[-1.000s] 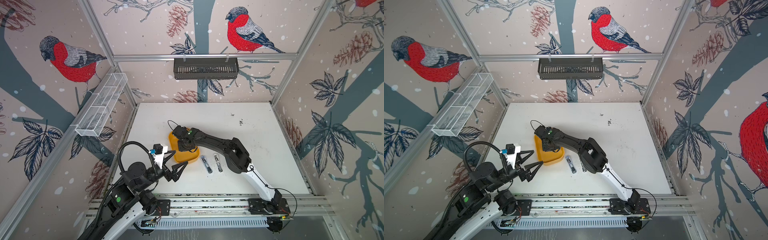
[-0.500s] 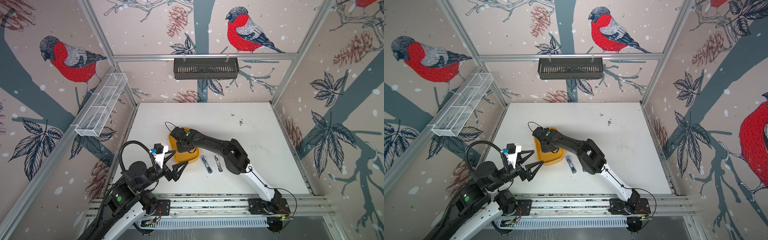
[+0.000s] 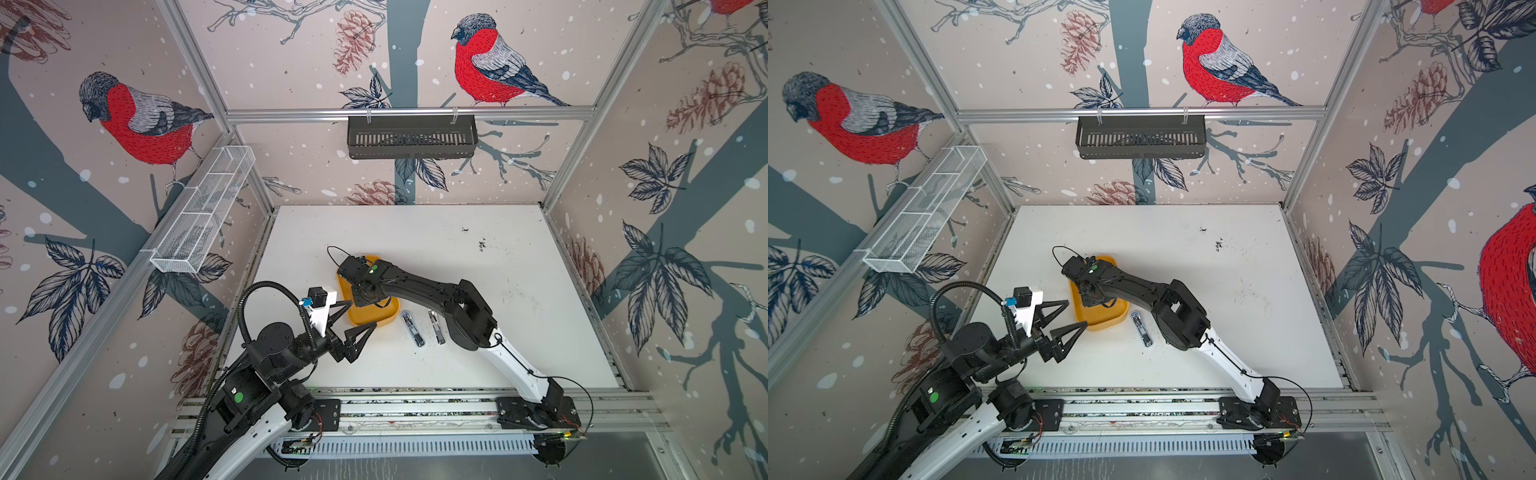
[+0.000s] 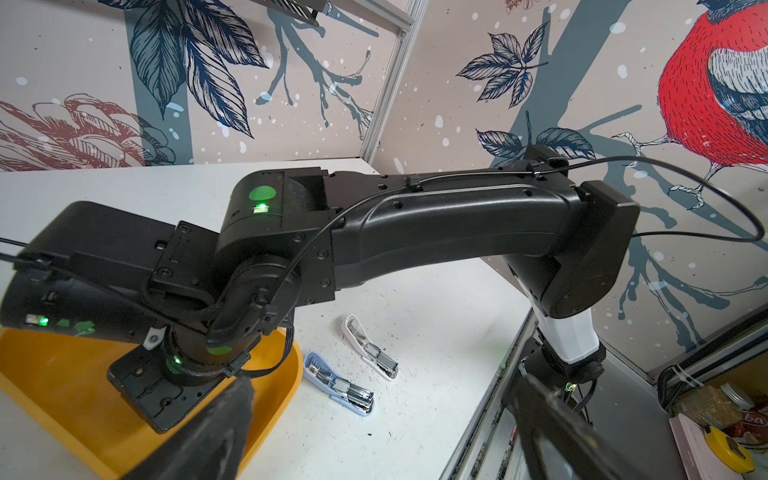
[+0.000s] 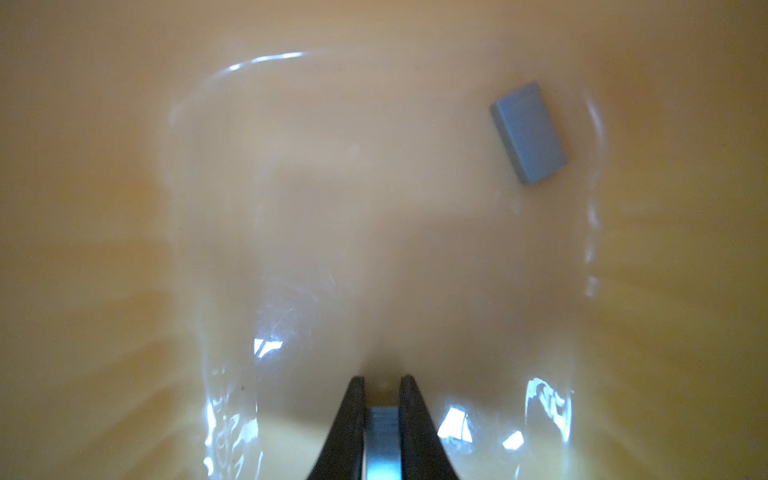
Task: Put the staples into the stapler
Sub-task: 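Close the right gripper on the grey staple strip, then lift the strip with the right gripper while the left arm moves toward the staplers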
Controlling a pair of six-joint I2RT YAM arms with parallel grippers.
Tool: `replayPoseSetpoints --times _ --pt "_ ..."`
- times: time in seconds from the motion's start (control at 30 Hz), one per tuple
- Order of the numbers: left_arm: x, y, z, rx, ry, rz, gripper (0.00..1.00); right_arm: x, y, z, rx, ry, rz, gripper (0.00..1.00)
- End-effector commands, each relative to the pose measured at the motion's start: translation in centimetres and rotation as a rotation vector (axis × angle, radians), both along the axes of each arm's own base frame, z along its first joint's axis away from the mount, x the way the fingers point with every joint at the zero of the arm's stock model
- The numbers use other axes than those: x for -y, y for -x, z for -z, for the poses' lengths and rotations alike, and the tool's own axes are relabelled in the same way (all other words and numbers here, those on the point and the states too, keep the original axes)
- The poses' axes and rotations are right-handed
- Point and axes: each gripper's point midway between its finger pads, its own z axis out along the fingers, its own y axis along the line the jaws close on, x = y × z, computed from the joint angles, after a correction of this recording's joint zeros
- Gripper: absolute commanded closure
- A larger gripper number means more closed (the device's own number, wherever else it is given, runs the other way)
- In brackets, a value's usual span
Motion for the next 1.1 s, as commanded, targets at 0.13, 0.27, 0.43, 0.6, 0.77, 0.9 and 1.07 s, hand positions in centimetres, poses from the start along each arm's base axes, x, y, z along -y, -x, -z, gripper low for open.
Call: replayPoseSetpoints --times 0.13,0.27,0.43,0.6,0.77,0.9,1.07 --pt "0.1 -0.2 -0.9 0.019 0.011 -0.004 0.03 3.5 2.6 2.9 -0.11 0.167 -0.025 0.87" --pt "0.4 -0.3 -0.9 0.002 -0.012 0.009 0.03 3.2 1.3 2.0 -0.042 0.154 -0.025 0.9" --pt "0.8 -0.1 -0.8 -0.016 -0.026 0.038 0.03 3.0 -0.9 -0.1 0.045 0.101 -0.024 0.91" --pt "1.4 0.1 -0.6 0.007 -0.039 0.07 0.02 2.7 -2.6 -1.8 0.105 0.026 -0.041 0.9" --pt "1.8 -0.2 -0.8 0.031 -0.059 0.089 0.02 1.9 -3.7 -3.3 0.155 -0.025 -0.078 0.91" --pt "2.0 -0.4 -0.3 0.025 -0.066 0.085 0.03 1.5 -4.3 -4.0 0.187 -0.039 -0.113 0.91" --pt "1.7 -0.6 -0.1 0.025 -0.069 0.068 0.02 1.2 -4.9 -5.2 0.222 -0.055 -0.129 0.91"
